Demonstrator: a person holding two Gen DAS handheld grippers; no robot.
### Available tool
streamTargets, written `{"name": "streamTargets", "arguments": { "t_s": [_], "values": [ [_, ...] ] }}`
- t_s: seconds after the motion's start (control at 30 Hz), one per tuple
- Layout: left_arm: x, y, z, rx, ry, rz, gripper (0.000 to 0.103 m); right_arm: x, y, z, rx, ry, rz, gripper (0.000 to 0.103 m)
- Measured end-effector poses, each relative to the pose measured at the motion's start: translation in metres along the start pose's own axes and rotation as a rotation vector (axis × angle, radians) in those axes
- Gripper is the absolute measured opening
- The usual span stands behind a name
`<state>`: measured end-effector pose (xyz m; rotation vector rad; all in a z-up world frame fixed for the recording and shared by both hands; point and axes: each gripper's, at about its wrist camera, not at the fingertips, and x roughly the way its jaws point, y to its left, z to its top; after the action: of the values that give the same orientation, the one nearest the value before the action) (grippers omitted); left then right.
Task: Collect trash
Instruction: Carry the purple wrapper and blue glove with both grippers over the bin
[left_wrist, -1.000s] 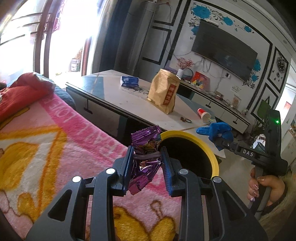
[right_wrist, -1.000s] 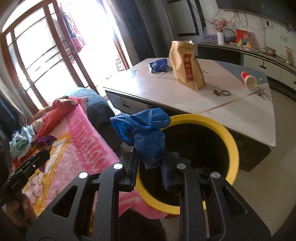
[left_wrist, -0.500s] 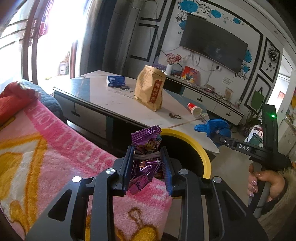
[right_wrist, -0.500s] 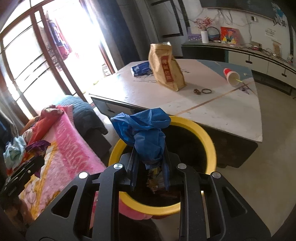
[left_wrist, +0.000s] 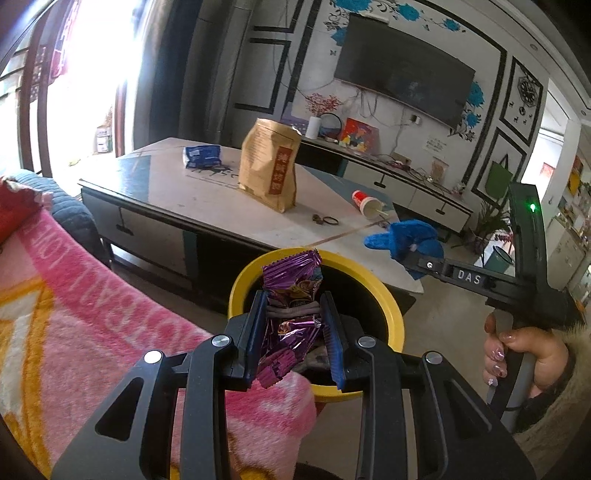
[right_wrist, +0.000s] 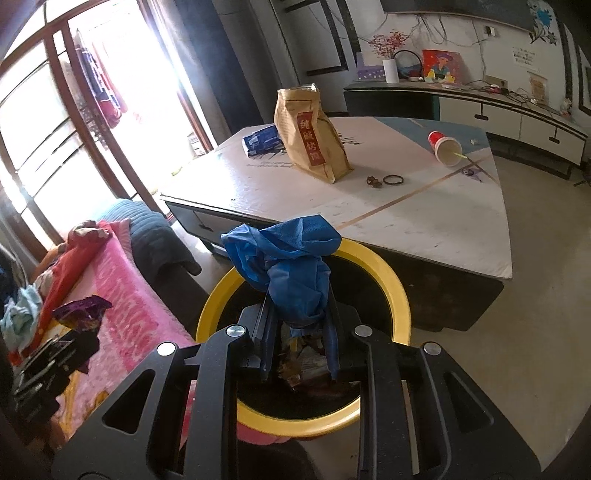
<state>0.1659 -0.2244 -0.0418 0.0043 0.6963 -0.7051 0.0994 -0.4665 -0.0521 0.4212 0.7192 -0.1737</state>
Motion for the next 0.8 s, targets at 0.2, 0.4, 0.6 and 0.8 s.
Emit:
{"name": "streamTargets", "arguments": {
  "t_s": [0.2,0.4,0.6,0.8],
  "values": [
    [0.017,-0.011,0.001,0.026,0.02,-0.017,0.028,0.001,-0.002,0.001,0.004,-0.001,0.001,0.017],
    [0.033,-0.015,0.004,0.034,0.037,-0.022,0.029,0.005,-0.003,0.002,0.008,0.011,0.005,0.017],
    [0.053,-0.014,0.002,0.022,0.069,-0.023,0.029,0.01,-0.005,0.003,0.01,0.016,0.003,0.017],
    [0.072,-0.013,0.004,0.015,0.097,-0.023,0.03,0.014,-0.005,0.002,0.016,0.021,0.003,0.017]
  ]
}}
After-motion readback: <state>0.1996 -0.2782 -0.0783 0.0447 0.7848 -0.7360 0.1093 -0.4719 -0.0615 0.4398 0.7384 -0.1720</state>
